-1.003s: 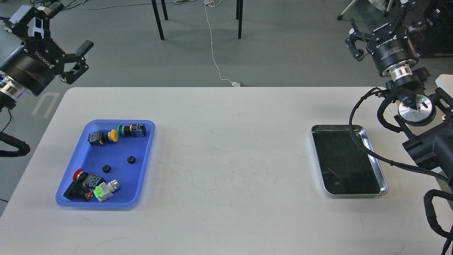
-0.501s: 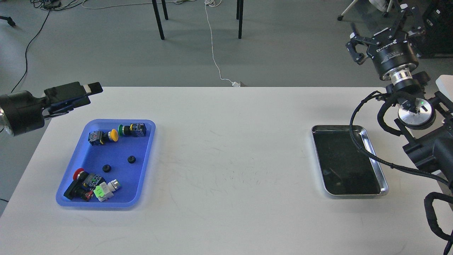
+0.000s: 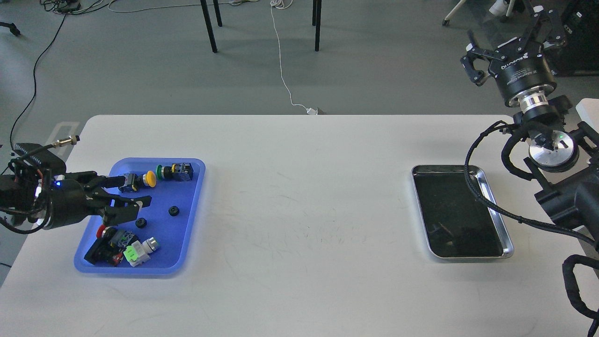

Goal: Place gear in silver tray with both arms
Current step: 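Lower the left gripper into the blue tray and grasp a black gear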

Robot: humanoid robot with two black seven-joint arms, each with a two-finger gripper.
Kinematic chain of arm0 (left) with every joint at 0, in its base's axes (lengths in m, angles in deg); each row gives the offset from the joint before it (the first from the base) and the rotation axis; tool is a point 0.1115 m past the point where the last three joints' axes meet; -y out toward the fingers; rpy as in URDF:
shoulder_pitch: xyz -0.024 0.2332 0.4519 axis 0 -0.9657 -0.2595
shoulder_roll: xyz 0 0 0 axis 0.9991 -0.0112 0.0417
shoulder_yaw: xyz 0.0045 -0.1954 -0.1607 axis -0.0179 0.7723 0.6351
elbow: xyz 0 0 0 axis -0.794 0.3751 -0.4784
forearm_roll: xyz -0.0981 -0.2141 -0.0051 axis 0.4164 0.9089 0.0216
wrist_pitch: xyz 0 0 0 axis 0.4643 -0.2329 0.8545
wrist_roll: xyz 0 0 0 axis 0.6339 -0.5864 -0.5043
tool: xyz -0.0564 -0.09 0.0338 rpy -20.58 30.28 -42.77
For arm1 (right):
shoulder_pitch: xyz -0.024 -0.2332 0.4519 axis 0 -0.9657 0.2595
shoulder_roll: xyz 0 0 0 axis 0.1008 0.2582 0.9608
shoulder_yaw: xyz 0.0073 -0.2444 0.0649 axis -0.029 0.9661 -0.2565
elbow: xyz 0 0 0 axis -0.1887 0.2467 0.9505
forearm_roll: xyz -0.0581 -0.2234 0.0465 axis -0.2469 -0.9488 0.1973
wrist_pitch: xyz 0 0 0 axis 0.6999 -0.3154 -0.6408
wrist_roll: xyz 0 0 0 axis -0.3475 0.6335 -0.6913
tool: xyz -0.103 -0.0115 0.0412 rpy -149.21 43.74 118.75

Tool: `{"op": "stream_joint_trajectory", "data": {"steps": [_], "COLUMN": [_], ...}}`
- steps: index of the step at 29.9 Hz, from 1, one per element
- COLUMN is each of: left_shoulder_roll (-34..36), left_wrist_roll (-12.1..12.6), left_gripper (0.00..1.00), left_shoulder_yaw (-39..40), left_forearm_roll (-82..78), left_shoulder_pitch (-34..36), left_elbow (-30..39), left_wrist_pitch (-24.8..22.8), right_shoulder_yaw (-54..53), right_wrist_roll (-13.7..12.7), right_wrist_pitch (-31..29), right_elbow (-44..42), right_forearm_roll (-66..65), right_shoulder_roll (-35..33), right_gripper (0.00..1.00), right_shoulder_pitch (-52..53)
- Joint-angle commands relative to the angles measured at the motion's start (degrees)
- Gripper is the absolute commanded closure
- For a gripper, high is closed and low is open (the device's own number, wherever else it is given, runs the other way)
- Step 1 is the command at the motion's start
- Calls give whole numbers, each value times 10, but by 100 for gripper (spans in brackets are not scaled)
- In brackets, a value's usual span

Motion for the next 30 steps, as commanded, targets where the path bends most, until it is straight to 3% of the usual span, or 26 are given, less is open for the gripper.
{"op": "stream_joint_trajectory", "data": {"steps": [1, 5, 9, 30], "left_shoulder_roll": [-21, -43, -48, -63], "left_wrist_roll": [0, 0, 0, 0], "left_gripper": [32, 42, 45, 63], "left_shoulder_yaw": [-7, -50, -58, -58], "left_forearm_roll": [-7, -47, -48, -47], "left_shoulder_pitch": [-3, -1, -2, -2], "left_elbow": [-25, -61, -83, -112], "left_wrist_pitch": [4, 30, 49, 48], "right_shoulder_yaw": [-1, -1, -1, -2], "right_wrist_roll": [0, 0, 0, 4], "right_wrist_pitch": [0, 0, 0, 0], "right_elbow": [0, 0, 0, 0], "right_forearm_roll": [0, 0, 0, 0], "right_shoulder_roll": [0, 0, 0, -4], "right_gripper": [1, 1, 1, 1], "right_shoulder_pitch": [-4, -4, -4, -4]}}
